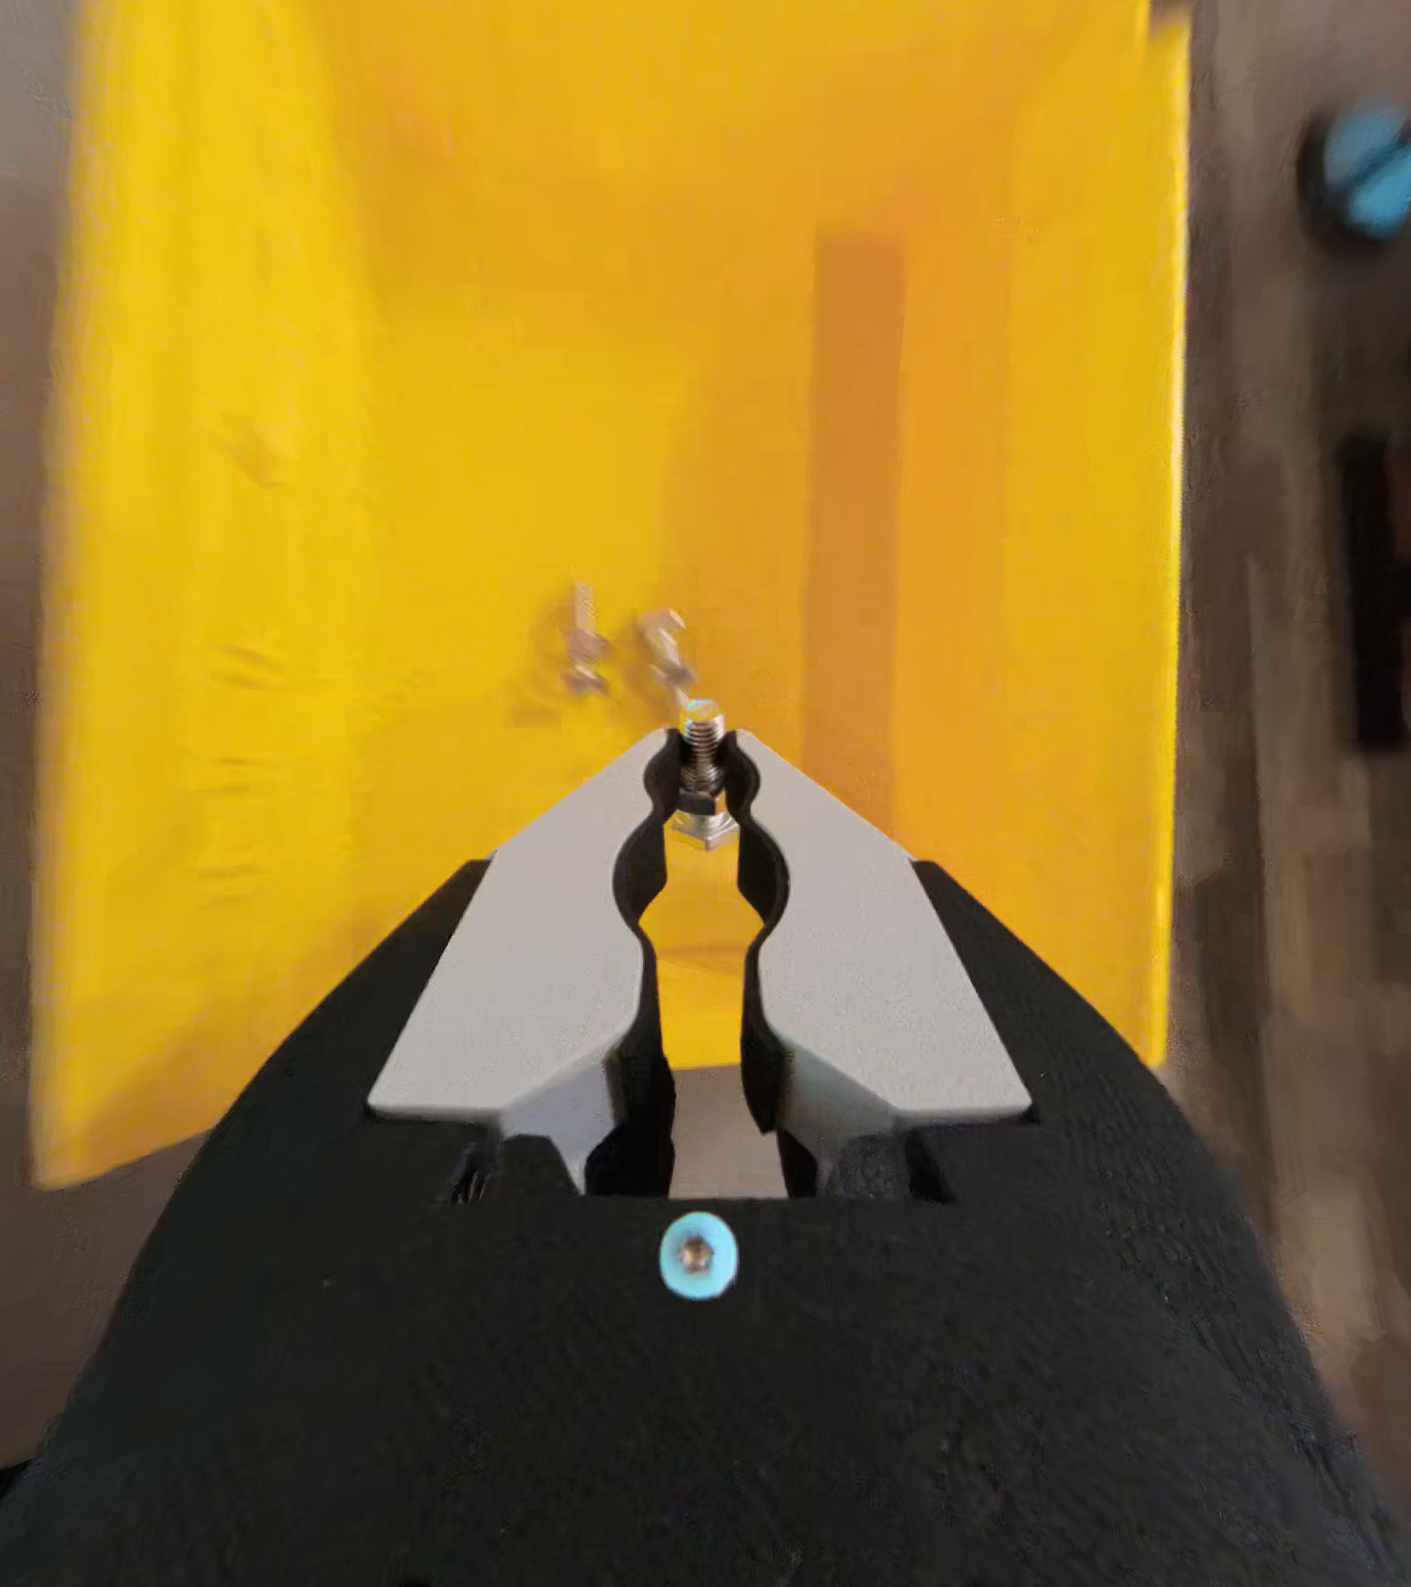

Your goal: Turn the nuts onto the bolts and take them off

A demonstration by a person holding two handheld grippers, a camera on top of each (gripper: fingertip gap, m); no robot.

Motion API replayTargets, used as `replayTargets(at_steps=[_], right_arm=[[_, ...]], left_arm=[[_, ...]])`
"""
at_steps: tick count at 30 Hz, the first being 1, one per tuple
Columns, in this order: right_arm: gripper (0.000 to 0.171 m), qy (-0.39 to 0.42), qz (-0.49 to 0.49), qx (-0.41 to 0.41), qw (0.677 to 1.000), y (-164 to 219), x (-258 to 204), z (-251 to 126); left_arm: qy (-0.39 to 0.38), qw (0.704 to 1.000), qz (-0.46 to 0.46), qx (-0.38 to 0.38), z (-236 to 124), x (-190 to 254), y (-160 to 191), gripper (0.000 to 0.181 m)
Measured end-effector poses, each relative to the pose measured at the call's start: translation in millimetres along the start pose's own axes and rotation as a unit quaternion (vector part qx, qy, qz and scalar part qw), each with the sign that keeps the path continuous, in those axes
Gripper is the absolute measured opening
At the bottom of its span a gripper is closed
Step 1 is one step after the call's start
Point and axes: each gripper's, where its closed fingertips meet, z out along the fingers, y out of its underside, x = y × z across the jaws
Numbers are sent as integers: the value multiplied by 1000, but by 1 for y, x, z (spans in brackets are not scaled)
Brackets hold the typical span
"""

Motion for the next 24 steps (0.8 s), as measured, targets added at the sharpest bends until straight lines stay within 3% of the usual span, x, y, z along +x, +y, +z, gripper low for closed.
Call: replayTargets(at_steps=[1, 5, 10, 14, 17, 19, 21, 24], right_arm=[[8, 7, -8, -45, 999, 11, 9, 13], [8, -31, -6, -142, 989, 34, 14, 50], [9, -31, 30, -151, 988, 32, 17, 68], [30, 29, 46, -105, 993, 19, 32, 56], [30, 107, 17, 80, 991, -42, 28, -1], [28, 108, -21, 235, 966, -88, -12, -54], [24, 62, -57, 377, 922, -124, -75, -99], [14, -34, 10, 570, 821, -146, -166, -133]], left_arm=[[-2, 1000, 2, -2, 0, -1, 1, 96], [-7, 1000, -3, 7, -3, -4, -3, 95], [-12, 999, 27, 35, -11, -3, -16, 76], [-34, 999, 16, 25, -9, -11, -12, 89], [-96, 995, 7, 5, -10, -32, -6, 95], [-123, 992, 5, -1, -12, -42, -4, 95], [-138, 990, -4, -2, -13, -47, -2, 93], [-144, 990, -5, -3, -13, -46, 0, 93]])
